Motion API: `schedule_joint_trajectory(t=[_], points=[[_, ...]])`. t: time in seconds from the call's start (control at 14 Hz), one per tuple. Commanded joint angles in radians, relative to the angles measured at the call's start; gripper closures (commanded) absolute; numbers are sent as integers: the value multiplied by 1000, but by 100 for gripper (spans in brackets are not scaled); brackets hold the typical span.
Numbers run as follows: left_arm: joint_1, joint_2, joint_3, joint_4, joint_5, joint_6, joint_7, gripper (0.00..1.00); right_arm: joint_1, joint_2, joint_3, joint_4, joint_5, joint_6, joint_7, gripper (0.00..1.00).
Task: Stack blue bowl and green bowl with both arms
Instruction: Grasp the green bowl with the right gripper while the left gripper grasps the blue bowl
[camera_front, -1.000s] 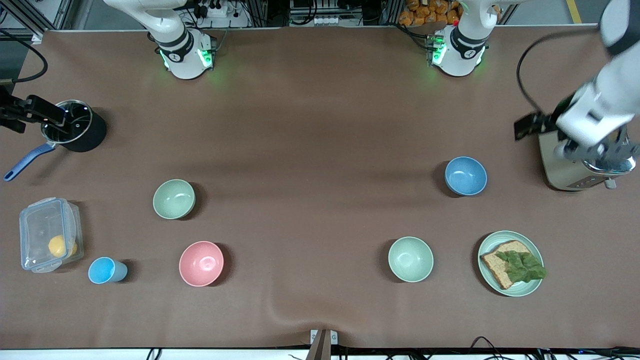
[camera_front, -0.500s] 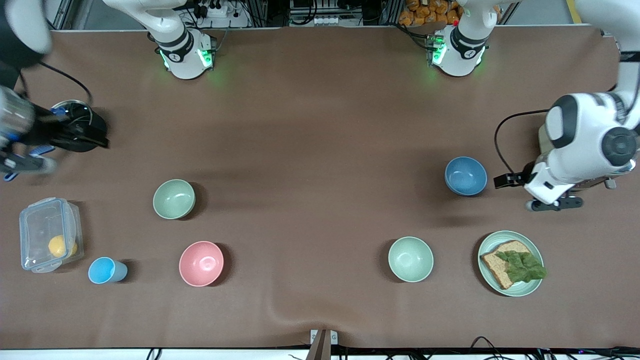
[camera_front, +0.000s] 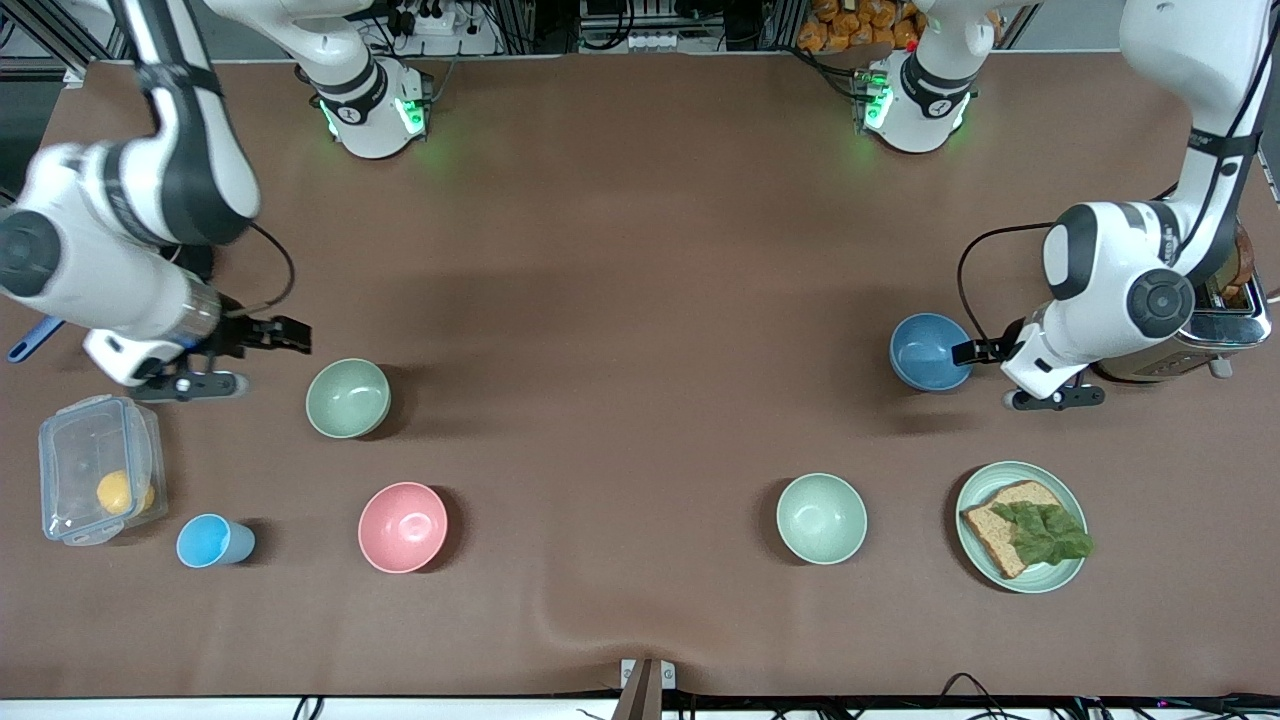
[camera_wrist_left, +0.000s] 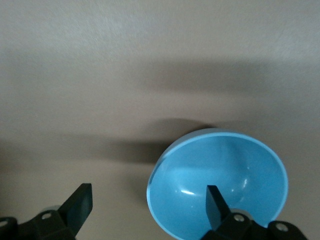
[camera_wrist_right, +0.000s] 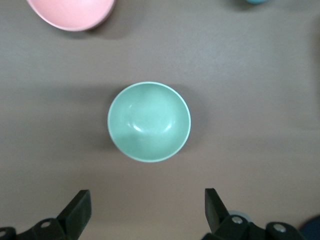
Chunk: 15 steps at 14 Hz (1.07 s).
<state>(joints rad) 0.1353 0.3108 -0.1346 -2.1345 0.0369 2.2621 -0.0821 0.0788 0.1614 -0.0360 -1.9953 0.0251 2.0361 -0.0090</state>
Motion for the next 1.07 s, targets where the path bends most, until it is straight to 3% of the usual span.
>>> schedule_joint_trajectory(t=[0.0, 0.07, 0.21, 0.43, 0.79, 1.0], points=[[1, 31, -5, -7, 14, 24, -10, 0, -10, 108, -2, -37, 6, 104, 3, 0], [0, 37, -5, -5, 14, 24, -11, 0, -10, 145, -2, -37, 6, 137, 3, 0], [1, 53, -7, -4, 14, 30, -10, 11, -7, 229, -2, -37, 6, 225, 1, 0], [0, 63, -7, -4, 14, 33, -10, 34, -8, 263, -2, -36, 4, 265, 0, 0], [-2, 67, -7, -1, 12, 33, -11, 99, -8, 290, -2, -33, 4, 294, -9, 0], [-3, 68, -7, 4, 14, 31, -11, 100, -11, 282, -2, -33, 4, 285, -9, 0]])
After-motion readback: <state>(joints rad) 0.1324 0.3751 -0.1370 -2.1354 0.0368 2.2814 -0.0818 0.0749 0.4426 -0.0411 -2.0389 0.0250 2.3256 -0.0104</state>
